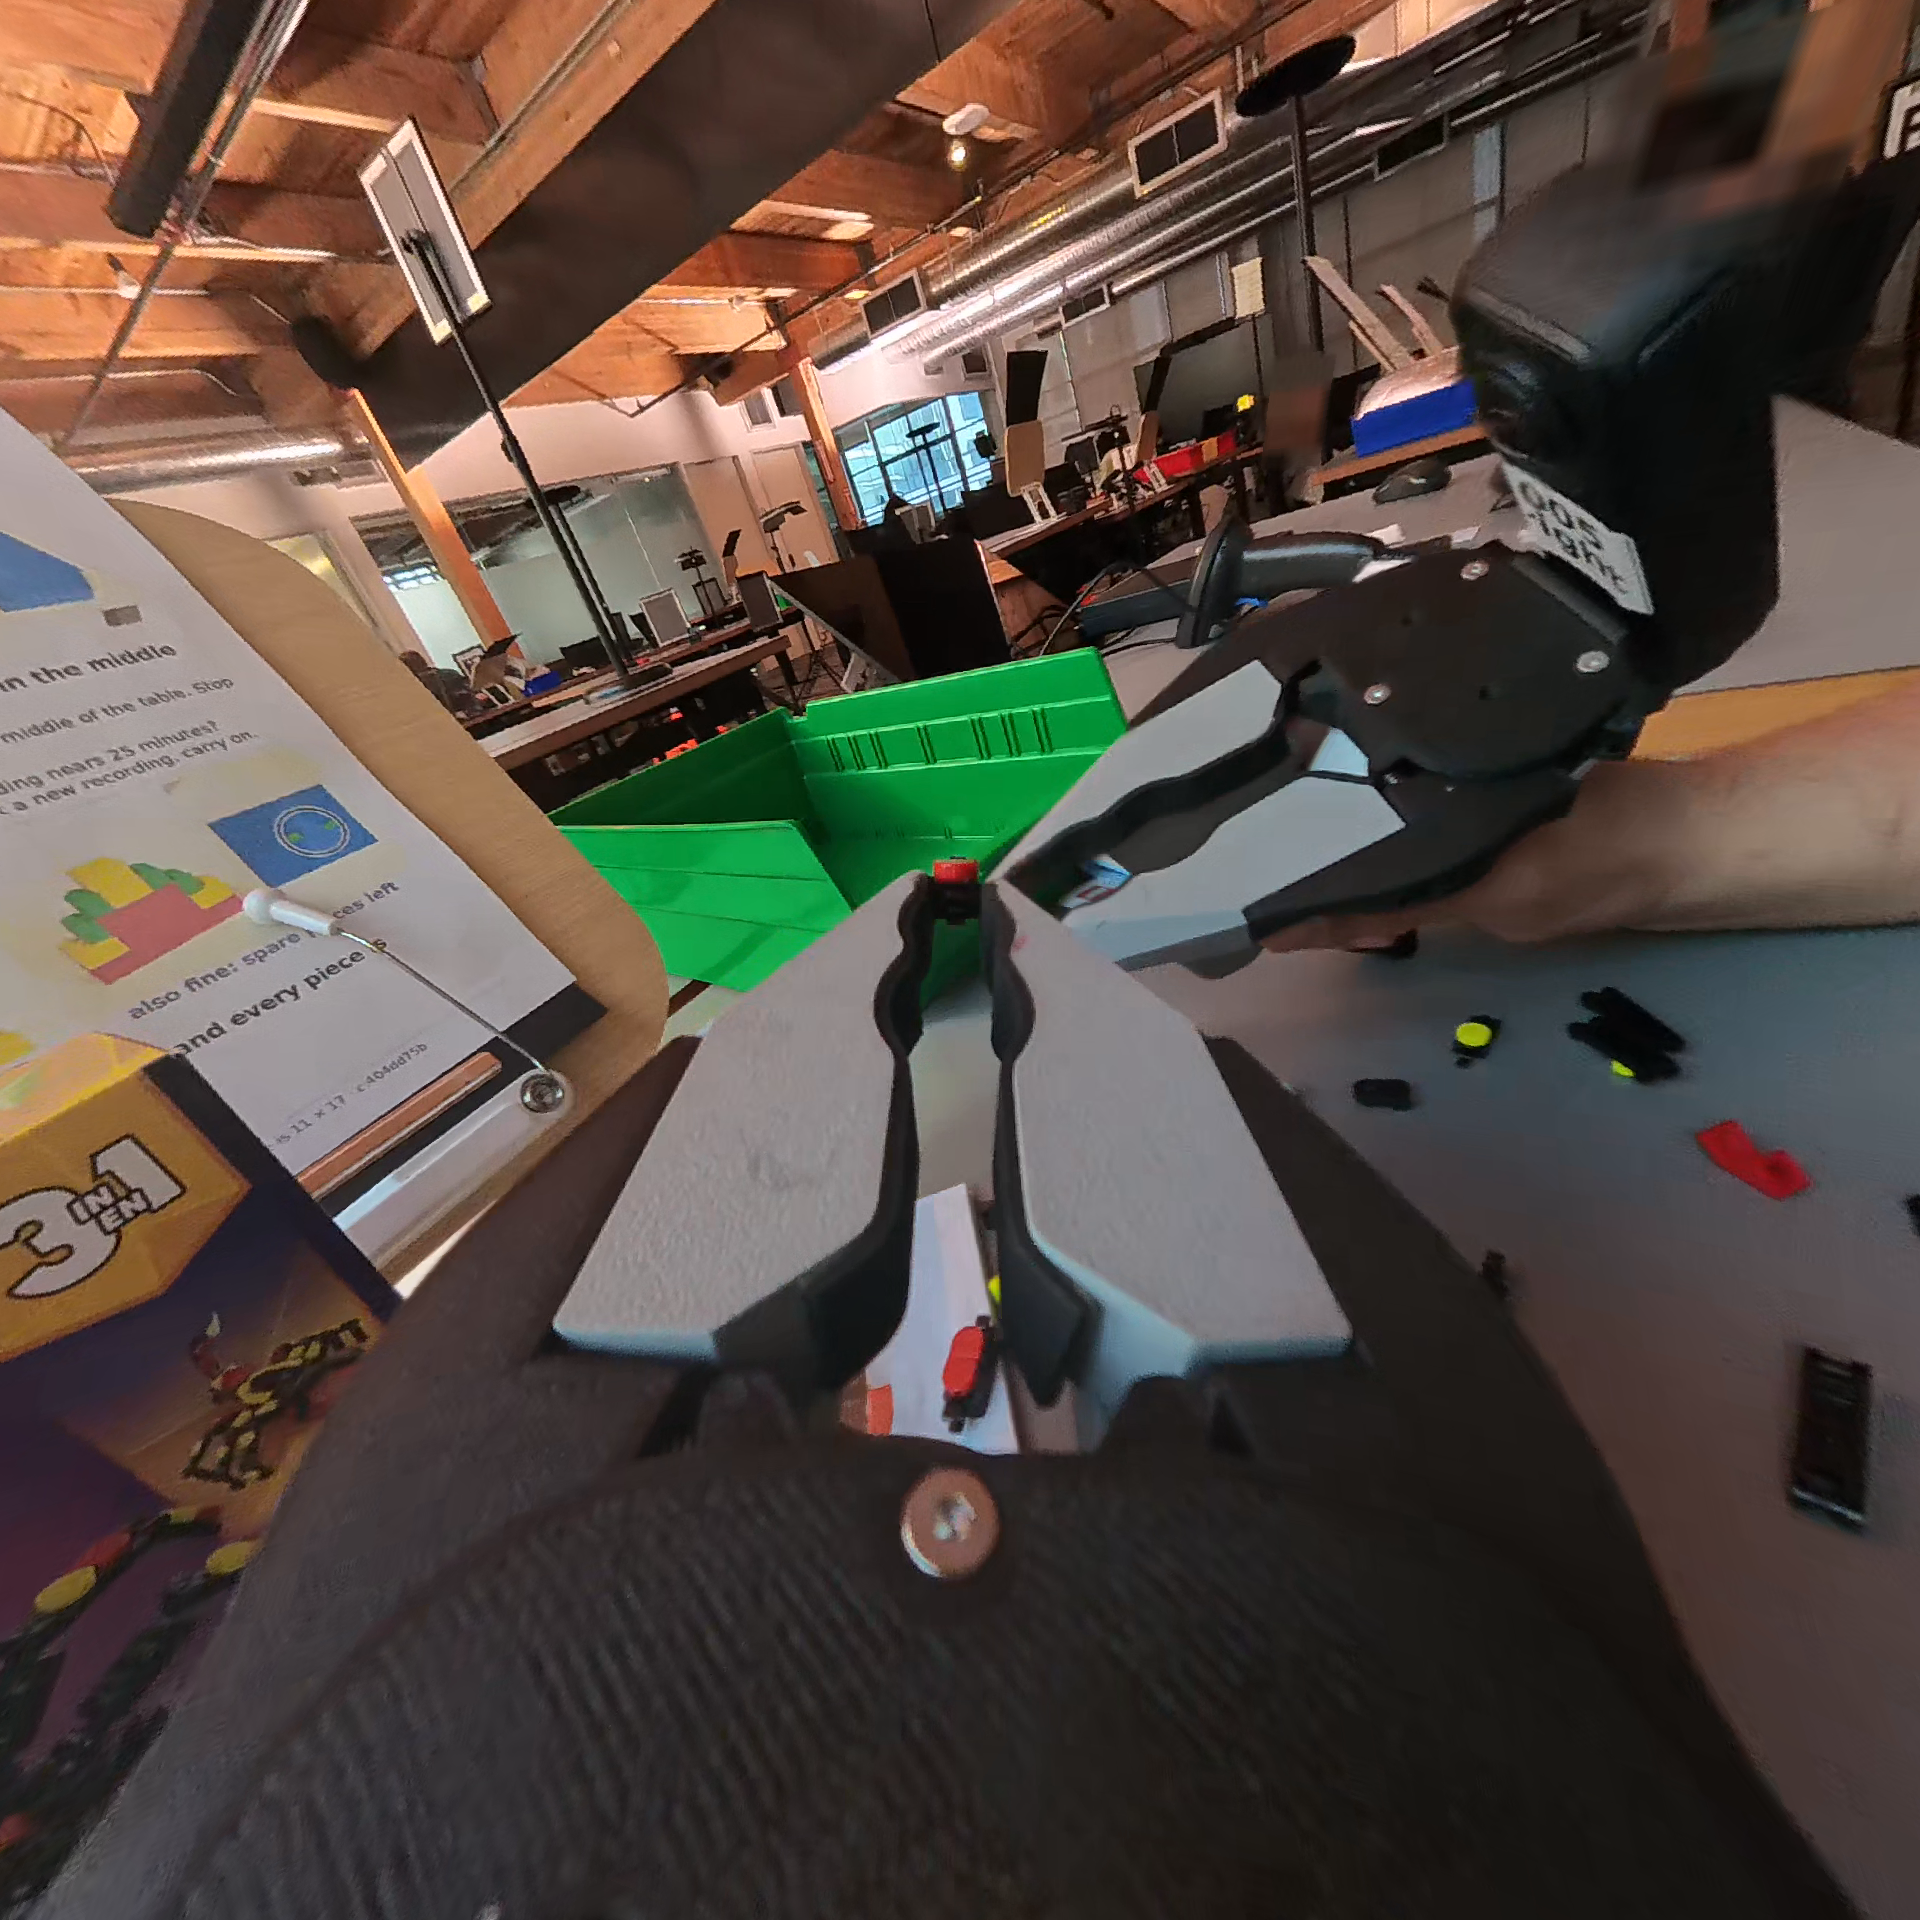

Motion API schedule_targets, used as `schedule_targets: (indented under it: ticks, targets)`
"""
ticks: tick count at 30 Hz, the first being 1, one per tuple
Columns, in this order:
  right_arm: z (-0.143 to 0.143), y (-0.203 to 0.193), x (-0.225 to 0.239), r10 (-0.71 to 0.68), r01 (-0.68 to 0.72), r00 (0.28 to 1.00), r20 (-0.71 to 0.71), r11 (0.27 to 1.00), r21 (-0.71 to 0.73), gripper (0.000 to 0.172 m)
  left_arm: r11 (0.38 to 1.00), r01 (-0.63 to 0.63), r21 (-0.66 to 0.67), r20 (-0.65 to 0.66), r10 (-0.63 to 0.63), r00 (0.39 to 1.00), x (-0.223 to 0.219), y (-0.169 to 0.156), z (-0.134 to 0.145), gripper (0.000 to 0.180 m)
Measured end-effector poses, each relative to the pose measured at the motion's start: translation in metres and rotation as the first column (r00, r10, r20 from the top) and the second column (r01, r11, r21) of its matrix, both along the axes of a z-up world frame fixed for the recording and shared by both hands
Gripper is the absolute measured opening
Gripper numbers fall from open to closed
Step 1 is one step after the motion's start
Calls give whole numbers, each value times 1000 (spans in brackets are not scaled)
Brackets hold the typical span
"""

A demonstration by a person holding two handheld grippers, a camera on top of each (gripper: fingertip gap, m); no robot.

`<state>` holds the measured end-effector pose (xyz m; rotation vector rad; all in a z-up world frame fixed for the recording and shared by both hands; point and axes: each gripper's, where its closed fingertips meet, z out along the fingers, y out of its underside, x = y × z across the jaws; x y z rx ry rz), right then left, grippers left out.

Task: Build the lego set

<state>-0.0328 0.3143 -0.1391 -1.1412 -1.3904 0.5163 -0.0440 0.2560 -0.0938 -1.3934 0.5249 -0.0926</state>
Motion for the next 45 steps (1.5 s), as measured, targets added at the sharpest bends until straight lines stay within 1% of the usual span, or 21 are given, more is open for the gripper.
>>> schedule_targets:
  ticks: [3,5,8,11,13,14,16,18,20,23,25,28,32,38,42,45]
  targets:
    - [7,2,-2,10,-12,999,-51,999,-49,22,999,-43,25,-68,44,997,-3,1,-2,6]
    - [13,-1,0,29,-39,995,-98,994,-102,21,999,-36,38,-109,40,993,0,0,-4,6]
    - [26,-24,2,153,-193,968,-197,960,-204,17,998,-28,48,-151,35,988,3,0,-7,6]
    - [41,-50,7,267,-338,923,-276,906,-253,15,998,-17,60,-211,29,977,8,-1,-11,6]
    - [47,-66,12,349,-424,890,-293,871,-249,12,998,-1,66,-248,18,969,14,-2,-14,6]
    - [44,-73,13,386,-452,881,-274,858,-244,10,998,9,62,-266,8,964,17,-2,-16,6]
    - [35,-74,13,392,-440,893,-222,863,-246,10,998,20,63,-292,0,956,21,-3,-19,6]
    - [30,-71,12,376,-421,903,-207,870,-257,9,997,33,67,-328,-9,945,27,-4,-22,6]
    - [29,-73,13,394,-438,897,-201,855,-279,11,996,35,76,-365,-5,931,32,-5,-25,6]
    - [31,-75,15,407,-452,890,-205,846,-284,9,996,24,82,-358,7,934,32,-5,-23,6]
    - [31,-75,16,407,-450,891,-200,847,-283,1,996,16,90,-349,17,937,29,-5,-21,6]
    - [30,-80,14,424,-468,882,-204,834,-292,3,994,4,105,-379,36,925,30,-6,-21,6]
    - [29,-78,11,392,-432,900,-189,855,-286,7,994,-5,107,-420,50,906,32,-6,-25,6]
    - [28,-77,9,371,-414,909,-190,860,-298,7,991,-50,127,-459,103,882,29,-4,-24,6]
    - [32,-77,8,358,-415,907,-221,846,-334,5,979,-102,176,-503,179,846,27,-3,-21,6]
    - [38,-79,7,352,-423,903,-248,830,-363,4,973,-112,199,-486,198,851,27,-5,-15,5]
